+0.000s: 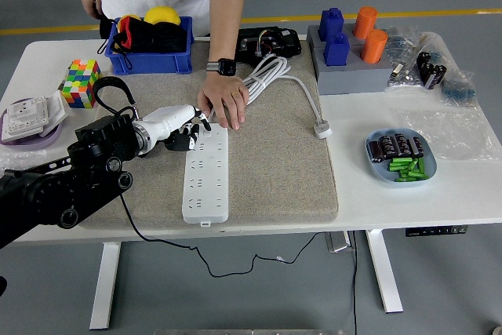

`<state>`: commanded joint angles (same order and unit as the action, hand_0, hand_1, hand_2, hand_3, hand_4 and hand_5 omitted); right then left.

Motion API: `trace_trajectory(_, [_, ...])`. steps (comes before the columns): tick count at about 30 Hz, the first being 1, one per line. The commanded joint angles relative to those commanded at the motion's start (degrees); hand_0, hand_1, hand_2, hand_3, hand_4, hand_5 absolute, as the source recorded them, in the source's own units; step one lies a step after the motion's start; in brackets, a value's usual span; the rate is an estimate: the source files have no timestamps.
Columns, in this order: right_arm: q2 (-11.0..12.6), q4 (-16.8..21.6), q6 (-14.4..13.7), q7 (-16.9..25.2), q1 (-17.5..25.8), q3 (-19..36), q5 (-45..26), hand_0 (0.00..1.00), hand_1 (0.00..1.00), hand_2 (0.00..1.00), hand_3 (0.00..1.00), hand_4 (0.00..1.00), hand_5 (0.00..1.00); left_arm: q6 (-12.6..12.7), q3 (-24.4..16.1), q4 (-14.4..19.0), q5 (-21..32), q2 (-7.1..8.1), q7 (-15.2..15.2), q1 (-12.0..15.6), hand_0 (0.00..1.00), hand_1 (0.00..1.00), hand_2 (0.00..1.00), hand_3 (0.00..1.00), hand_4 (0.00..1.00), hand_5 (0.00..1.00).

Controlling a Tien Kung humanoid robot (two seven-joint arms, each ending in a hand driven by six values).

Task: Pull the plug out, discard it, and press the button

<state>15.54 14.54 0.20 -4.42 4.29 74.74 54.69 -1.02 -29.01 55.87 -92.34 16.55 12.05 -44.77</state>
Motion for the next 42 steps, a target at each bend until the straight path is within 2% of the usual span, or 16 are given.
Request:
trace_trajectory(8, [0.2,0.0,0.0,0.0,-0.1,-0.4,-0.1,0.725,0.679,0.66,0.654,0.75,0.613,-0.2,2.1,-1.2,0.6,-0.09,0.3,-0.9,0.012,0.022,0.095,0.706,0.002,0.002])
trace_trajectory(25, [0.5,0.0,0.0,0.1,-0.3,-1.1,-0.3,0.725,0.679,0.66,0.654,0.75,0.613,-0.5,5.2,-0.6,1.5,0.49,0.5,-1.7,0.012,0.023,0.092,0.692,0.002,0.002])
trace_trajectory(29, [0.6,0.0,0.0,0.1,-0.3,-1.4,-0.4,0.725,0.679,0.66,0.654,0.75,0.613,-0.2,3.3,0.6,1.3,1.01,0.2,-1.4,0.012,0.023,0.092,0.692,0.002,0.002])
trace_trajectory(33, [0.8,0.0,0.0,0.1,-0.4,-2.2,-0.5,0.725,0.679,0.66,0.654,0.75,0.612,0.7,-0.5,2.3,0.2,1.66,-0.5,-0.4,0.012,0.023,0.094,0.692,0.002,0.002])
trace_trajectory(42, [1.3,-0.1,0.0,0.0,-0.7,-3.5,-0.9,0.726,0.679,0.659,0.653,0.75,0.613,2.5,-9.2,7.2,-2.3,3.42,-3.1,4.2,0.022,0.027,0.126,0.691,0.002,0.002])
